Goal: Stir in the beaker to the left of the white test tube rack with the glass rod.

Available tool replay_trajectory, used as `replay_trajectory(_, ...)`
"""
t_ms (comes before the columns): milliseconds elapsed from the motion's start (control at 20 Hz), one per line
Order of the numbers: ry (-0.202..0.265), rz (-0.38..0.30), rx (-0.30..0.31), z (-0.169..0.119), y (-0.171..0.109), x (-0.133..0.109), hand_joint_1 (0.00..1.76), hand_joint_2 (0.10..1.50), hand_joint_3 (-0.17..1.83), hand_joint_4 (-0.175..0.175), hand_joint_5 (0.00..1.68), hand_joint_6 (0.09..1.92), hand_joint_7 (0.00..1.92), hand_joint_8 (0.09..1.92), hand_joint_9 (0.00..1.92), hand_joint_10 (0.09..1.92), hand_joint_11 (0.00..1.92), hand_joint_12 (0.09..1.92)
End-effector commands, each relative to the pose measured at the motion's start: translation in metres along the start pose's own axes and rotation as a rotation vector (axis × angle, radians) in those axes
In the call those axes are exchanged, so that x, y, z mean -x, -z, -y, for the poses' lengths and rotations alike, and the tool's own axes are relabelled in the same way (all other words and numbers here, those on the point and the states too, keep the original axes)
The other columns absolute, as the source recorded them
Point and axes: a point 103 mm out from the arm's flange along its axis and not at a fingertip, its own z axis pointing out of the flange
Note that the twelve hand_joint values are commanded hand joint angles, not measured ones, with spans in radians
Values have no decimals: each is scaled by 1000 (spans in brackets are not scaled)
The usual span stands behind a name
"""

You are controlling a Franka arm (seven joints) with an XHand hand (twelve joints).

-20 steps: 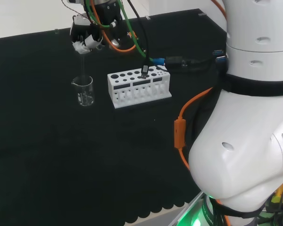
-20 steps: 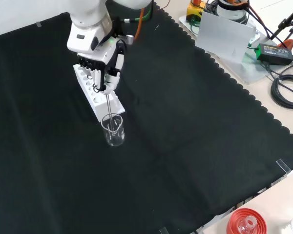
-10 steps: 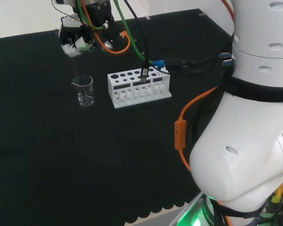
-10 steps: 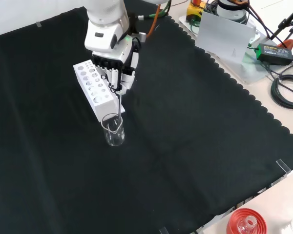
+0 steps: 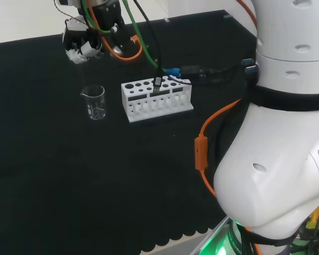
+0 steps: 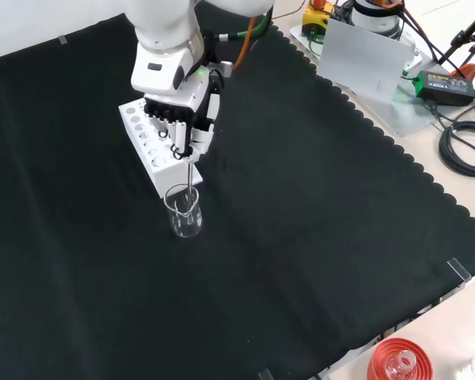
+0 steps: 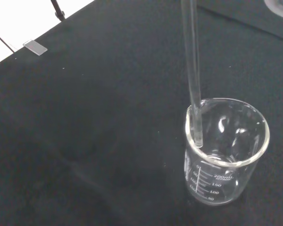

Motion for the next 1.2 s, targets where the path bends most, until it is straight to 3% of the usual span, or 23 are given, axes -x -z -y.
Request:
replay_trajectory(50, -10, -9, -11, -3, -4, 23, 1170, 1196, -175, -175, 994, 1025, 1571, 602, 1780, 353, 1667, 780)
replay_trajectory(250, -26, -5, -17, 1, -6, 45, 1170, 1196, -175, -175, 994, 1025, 1570, 602, 1779, 353, 1667, 780)
replay_trajectory(700, -63, -22, -24, 22, -16, 69, 1170, 1196, -175, -175, 994, 1026, 1569, 601, 1776, 353, 1666, 781)
replay_trajectory(1200, -39, -11, -36, 22, -9, 37, 1170, 1196, -175, -175, 993, 1027, 1568, 602, 1776, 353, 1665, 782)
